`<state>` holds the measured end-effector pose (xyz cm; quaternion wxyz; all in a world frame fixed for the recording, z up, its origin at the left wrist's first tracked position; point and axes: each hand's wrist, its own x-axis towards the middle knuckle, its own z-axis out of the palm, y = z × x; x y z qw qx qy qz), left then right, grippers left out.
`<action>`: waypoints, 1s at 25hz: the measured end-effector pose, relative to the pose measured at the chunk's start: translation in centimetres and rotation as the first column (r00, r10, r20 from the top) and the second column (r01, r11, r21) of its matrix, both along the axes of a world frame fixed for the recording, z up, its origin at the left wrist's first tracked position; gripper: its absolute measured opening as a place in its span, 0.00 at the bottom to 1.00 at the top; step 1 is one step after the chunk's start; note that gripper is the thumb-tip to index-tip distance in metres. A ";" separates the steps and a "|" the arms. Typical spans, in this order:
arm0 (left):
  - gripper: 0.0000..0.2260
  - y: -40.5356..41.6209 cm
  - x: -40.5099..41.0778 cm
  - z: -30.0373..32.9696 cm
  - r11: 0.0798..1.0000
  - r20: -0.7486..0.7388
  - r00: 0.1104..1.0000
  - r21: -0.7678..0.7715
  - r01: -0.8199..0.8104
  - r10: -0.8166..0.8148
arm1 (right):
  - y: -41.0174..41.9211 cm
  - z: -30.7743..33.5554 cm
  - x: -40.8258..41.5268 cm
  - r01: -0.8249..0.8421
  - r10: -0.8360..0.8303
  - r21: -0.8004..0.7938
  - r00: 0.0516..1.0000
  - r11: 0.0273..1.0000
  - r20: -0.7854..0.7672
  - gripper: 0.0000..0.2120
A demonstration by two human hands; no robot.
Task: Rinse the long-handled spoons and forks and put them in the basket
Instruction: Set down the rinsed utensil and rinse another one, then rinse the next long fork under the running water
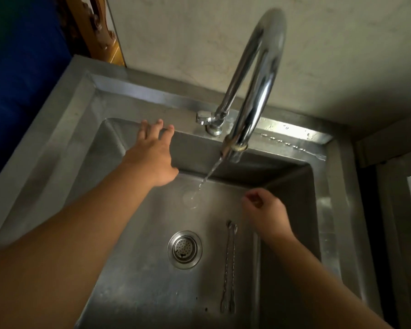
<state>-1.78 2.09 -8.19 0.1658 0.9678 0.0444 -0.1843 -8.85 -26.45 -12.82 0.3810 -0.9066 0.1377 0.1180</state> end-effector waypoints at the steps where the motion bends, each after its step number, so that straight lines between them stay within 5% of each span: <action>1: 0.47 0.0 0.1 0.3 1.000 -0.006 1.000 -0.003 -0.001 0.001 | -0.1 2.2 1.0 -0.050 0.053 -0.038 0.993 0.998 0.103 0.03; 5: 0.48 -0.1 0.2 0.7 1.000 -0.031 1.000 -0.014 -0.005 0.004 | -1.7 6.8 6.9 -0.144 0.257 -0.332 0.909 0.932 0.327 0.07; 15: 0.47 0.2 0.1 0.8 1.000 -0.039 0.999 -0.029 0.002 -0.004 | -2.1 5.5 15.5 -0.331 0.491 -0.689 0.870 0.645 0.042 0.13; 20: 0.47 0.2 0.1 0.7 1.000 -0.044 0.999 -0.028 0.001 -0.002 | -1.4 6.3 14.5 -0.271 0.518 -0.731 0.845 0.627 0.130 0.11; 25: 0.46 0.2 0.2 1.1 0.999 -0.054 0.998 -0.047 0.011 -0.013 | -0.2 10.3 10.2 -0.204 0.439 -0.558 0.837 0.804 0.327 0.05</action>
